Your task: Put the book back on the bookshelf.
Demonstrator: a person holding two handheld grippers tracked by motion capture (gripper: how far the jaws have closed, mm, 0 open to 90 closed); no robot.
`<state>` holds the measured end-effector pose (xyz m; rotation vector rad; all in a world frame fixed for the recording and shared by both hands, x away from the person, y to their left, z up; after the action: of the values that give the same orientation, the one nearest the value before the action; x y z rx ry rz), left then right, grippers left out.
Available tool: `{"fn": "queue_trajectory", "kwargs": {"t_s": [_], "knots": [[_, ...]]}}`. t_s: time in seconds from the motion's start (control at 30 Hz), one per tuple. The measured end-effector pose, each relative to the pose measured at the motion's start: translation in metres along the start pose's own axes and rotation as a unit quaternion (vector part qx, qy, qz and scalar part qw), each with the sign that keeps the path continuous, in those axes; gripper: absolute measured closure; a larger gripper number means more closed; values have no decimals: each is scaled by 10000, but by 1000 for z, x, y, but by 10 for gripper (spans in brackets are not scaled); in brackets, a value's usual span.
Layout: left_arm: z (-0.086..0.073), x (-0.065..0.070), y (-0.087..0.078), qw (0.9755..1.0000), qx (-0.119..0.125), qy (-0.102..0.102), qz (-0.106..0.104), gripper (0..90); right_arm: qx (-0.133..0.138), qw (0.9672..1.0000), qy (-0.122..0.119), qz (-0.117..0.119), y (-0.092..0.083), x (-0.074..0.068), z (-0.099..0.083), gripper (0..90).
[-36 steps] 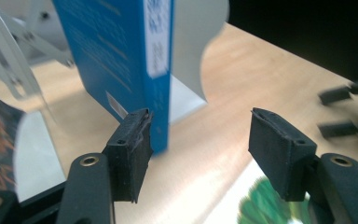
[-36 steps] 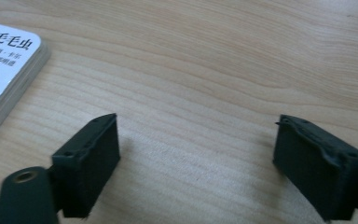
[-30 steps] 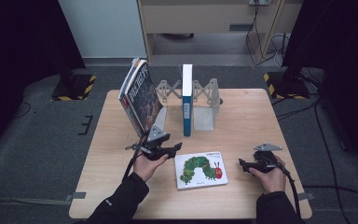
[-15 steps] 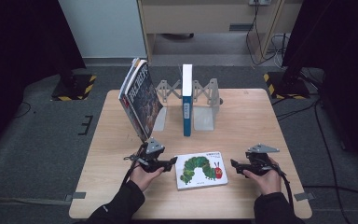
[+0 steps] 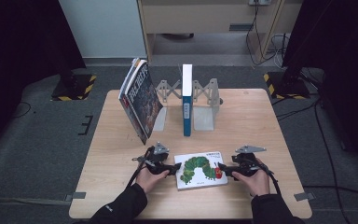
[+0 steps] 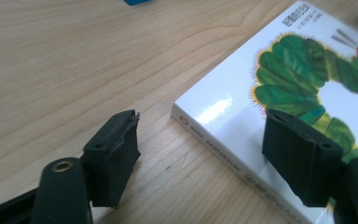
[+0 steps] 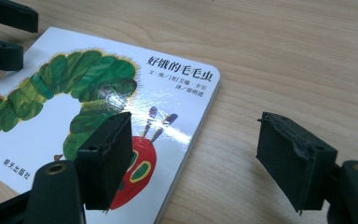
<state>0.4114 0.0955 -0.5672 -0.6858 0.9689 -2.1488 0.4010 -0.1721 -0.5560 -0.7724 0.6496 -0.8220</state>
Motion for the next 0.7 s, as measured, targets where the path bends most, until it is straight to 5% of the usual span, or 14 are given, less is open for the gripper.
{"fn": "queue_trajectory", "kwargs": {"t_s": [0.33,0.7], "knots": [[-2,1,6,9993,304,-147,-140,233,-147,9997,-17,198,10,-8,-1,291],[-1,1,6,9993,310,-171,-140,227,-246,9991,-54,352,16,-13,-2,324]]}}
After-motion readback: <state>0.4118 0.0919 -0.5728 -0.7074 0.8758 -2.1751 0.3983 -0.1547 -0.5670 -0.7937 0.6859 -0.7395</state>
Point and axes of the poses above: each handheld gripper's, and its own axes: y roughly forward along the jaws, z roughly out of its top, x roughly to its right, the point moved 6 cm from there along y, roughly forward along the jaws, and after that the axes turned 11 degrees about -x, right-handed, at the moved point
